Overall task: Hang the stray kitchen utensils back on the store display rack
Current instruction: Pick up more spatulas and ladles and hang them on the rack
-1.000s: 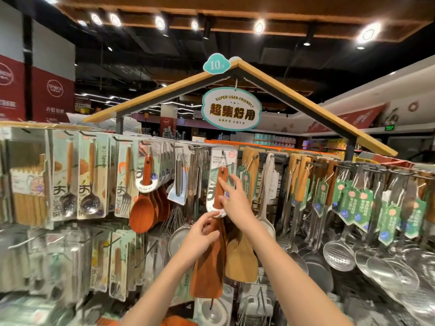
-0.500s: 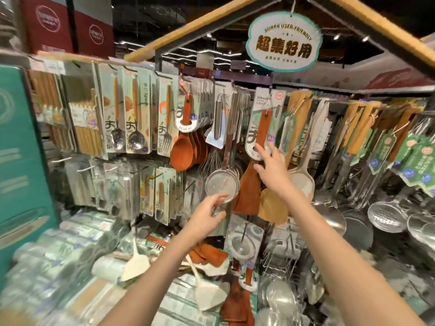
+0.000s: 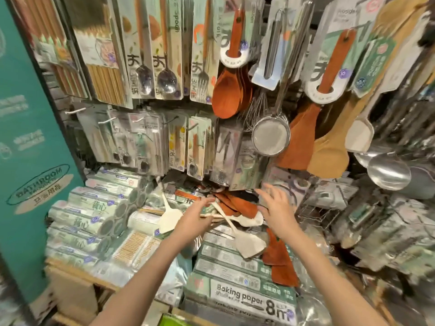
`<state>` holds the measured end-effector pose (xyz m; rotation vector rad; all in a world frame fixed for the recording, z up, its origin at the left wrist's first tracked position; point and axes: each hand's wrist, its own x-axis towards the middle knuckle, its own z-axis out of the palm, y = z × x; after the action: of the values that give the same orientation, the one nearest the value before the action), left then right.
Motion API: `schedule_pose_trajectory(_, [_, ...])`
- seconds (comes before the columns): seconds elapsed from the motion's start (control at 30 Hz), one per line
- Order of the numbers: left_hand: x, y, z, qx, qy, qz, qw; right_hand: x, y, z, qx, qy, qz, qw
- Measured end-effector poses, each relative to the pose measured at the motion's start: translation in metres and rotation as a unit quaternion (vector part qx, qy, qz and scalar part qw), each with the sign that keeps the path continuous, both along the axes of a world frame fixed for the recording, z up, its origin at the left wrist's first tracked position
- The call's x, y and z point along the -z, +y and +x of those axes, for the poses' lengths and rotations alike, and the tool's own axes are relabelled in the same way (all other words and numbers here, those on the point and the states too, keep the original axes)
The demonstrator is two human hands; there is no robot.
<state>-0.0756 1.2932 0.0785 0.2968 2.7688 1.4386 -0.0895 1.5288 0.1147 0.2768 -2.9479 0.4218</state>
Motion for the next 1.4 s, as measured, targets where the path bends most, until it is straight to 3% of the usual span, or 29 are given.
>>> schedule_pose_trajectory(0.33, [0.098, -0.127, -0.04, 0.026, -0.056, -0.099, 0.993, 0.127, -0.094, -0.022, 0.107, -0.152, -0.035, 0.982])
schedule_pose_trajectory(0.73, [0.178, -0.145, -0.06, 0.012, -0.079, -0.076, 0.994, 0.204, -0.098, -0.093, 0.202, -0.167, -0.058, 0.963])
schedule_pose_trajectory(0.83, [0.18, -0.137, -0.06, -0.002, -0.098, -0.034, 0.995, 0.203, -0.093, -0.092, 0.217, -0.153, -0.108, 0.958])
schedule_pose_trajectory(1.07, [0.159, -0.095, -0.072, 0.007, -0.102, 0.099, 0.99, 0.181, -0.099, -0.068, 0.134, -0.104, -0.202, 0.965])
schedule_pose_trajectory(1.23, [0.136, -0.063, -0.08, 0.011, -0.187, 0.25, 0.95, 0.155, -0.127, -0.059, 0.058, -0.146, -0.259, 0.953])
schedule_pose_trajectory(1.4, [0.126, -0.063, -0.075, -0.09, -0.159, 0.359, 0.915, 0.144, -0.177, -0.05, -0.05, -0.188, -0.265, 0.945])
